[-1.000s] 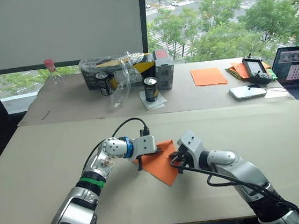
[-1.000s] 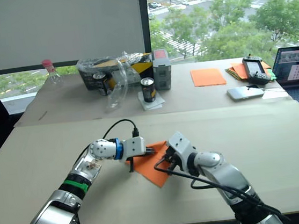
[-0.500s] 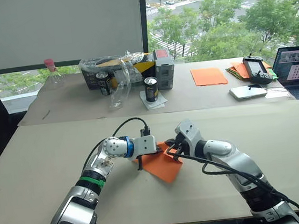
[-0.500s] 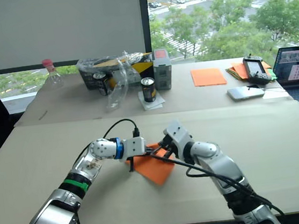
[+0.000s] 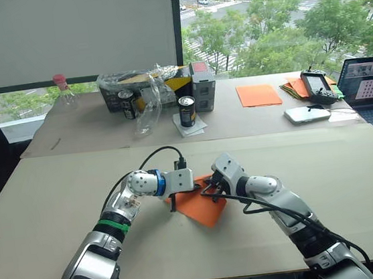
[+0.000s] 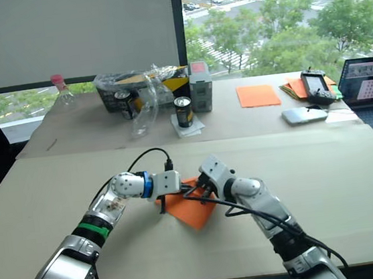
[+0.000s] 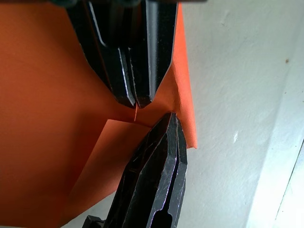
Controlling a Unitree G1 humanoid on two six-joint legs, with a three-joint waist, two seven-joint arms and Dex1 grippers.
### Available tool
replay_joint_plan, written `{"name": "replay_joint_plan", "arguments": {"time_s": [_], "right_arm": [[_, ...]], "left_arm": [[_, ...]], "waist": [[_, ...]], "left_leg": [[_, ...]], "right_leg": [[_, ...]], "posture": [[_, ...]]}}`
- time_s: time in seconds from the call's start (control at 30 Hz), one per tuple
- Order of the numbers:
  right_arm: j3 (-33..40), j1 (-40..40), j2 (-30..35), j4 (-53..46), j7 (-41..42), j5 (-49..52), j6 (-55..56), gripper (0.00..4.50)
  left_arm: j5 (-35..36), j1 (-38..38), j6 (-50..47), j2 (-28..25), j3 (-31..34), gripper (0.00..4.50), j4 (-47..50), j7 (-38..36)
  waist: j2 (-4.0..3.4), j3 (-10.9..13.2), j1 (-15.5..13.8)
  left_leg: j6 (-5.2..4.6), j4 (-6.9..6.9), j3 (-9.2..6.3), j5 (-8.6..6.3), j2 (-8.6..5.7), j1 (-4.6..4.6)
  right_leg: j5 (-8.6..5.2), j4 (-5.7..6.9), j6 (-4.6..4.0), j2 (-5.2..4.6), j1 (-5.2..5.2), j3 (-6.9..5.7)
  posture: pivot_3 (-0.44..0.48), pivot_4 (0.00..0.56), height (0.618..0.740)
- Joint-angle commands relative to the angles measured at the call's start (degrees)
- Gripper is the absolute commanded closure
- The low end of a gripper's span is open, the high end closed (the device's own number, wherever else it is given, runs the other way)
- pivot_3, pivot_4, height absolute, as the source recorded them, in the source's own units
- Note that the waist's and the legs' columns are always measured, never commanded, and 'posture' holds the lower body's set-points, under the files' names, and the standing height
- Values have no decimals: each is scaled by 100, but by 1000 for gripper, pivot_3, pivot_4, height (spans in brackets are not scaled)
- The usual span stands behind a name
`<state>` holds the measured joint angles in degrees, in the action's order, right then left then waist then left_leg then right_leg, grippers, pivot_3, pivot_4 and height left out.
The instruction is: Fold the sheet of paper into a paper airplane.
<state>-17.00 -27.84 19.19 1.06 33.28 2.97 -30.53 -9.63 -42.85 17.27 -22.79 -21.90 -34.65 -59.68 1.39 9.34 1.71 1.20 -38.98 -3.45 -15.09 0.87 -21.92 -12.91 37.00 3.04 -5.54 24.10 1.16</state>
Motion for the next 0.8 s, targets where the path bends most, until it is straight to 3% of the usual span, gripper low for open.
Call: {"name": "replay_joint_plan", "arguments": {"time_s": [0.03,0.23,0.33,0.57,0.67,0.8], "right_arm": [[-31,-8,-20,19,51,-43,-95,4500],[-58,31,-48,52,102,-74,-181,4500],[-80,38,-80,70,120,-78,-207,4500],[-103,56,-106,80,141,-87,-247,4500],[-106,52,-122,117,141,-89,-251,4500],[-123,49,-141,138,149,-92,-254,4500]], "left_arm": [[-164,12,-94,-110,-66,4485,-148,-28],[214,-103,-573,-67,233,4485,-90,-137],[628,-123,-1175,-99,421,3740,160,-496],[1471,-262,-2787,-348,1123,1415,827,-758],[1888,-283,-3497,-310,1489,1415,1125,-611],[2138,-174,-4033,-127,1594,2603,1491,-433]], "waist": [[0,0,4],[0,0,36],[0,0,73],[0,0,89],[0,0,84],[0,0,84]], "left_leg": [[0,0,0,0,0,0],[0,0,0,0,0,0],[0,0,-1,0,1,-1],[0,3,-2,0,3,-4],[0,2,-4,0,4,-4],[0,2,-4,0,4,-3]], "right_leg": [[0,0,0,0,0,0],[0,1,0,0,0,0],[0,1,0,1,1,0],[-1,2,0,3,7,0],[-1,1,0,5,5,0],[-1,1,0,5,4,0]], "posture": [[0,150,715],[0,150,715],[0,150,715],[0,150,715],[0,150,715],[0,150,715]]}}
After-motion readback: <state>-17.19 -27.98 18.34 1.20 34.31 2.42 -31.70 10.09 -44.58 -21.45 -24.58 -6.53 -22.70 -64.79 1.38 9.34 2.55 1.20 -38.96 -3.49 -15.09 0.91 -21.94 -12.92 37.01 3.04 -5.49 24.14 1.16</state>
